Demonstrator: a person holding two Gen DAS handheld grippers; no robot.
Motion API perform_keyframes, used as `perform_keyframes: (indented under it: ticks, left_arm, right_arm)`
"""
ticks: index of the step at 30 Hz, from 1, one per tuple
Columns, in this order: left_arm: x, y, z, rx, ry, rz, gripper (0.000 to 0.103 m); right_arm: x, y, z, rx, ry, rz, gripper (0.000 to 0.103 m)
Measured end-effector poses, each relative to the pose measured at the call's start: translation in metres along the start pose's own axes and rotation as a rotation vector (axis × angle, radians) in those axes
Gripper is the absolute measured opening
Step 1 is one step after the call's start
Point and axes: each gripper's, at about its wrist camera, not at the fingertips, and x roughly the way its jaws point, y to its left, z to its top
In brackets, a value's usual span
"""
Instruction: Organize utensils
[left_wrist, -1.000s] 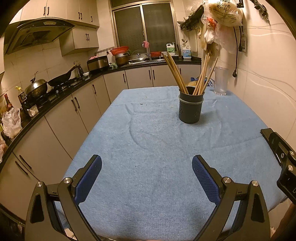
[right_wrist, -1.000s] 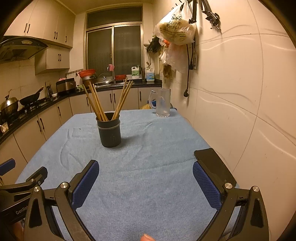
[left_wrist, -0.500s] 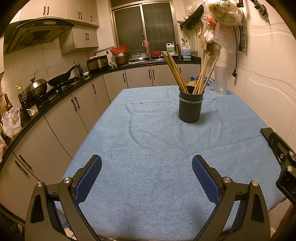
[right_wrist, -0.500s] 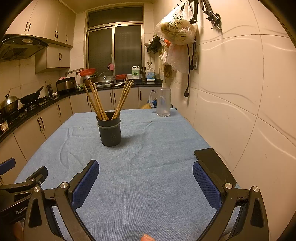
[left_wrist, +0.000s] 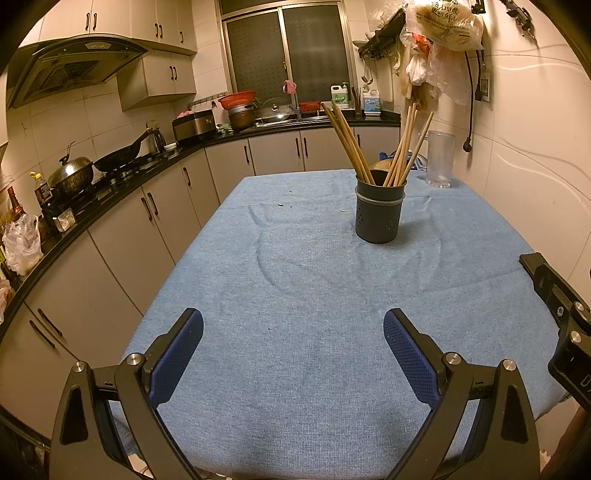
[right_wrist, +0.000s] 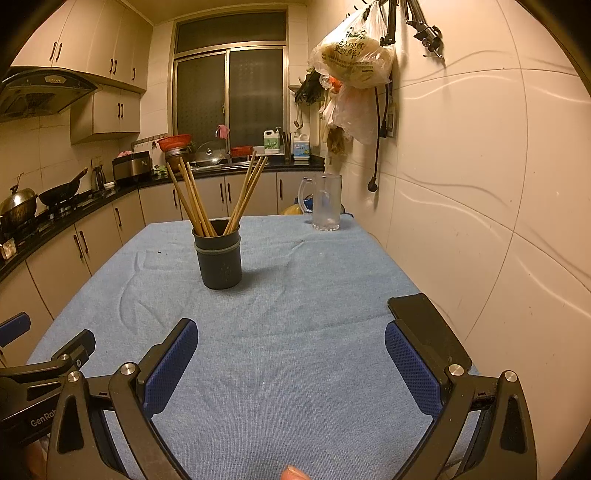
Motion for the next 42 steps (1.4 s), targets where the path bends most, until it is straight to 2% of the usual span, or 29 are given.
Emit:
perform_keyframes:
  ticks: [42]
  left_arm:
    - [0.005, 0.0084, -0.0053, -0.028, 0.015, 0.001, 0.098]
  right_arm:
    - [0.0074, -0.0013, -0.0033, -0.014, 0.026, -0.002, 0.103]
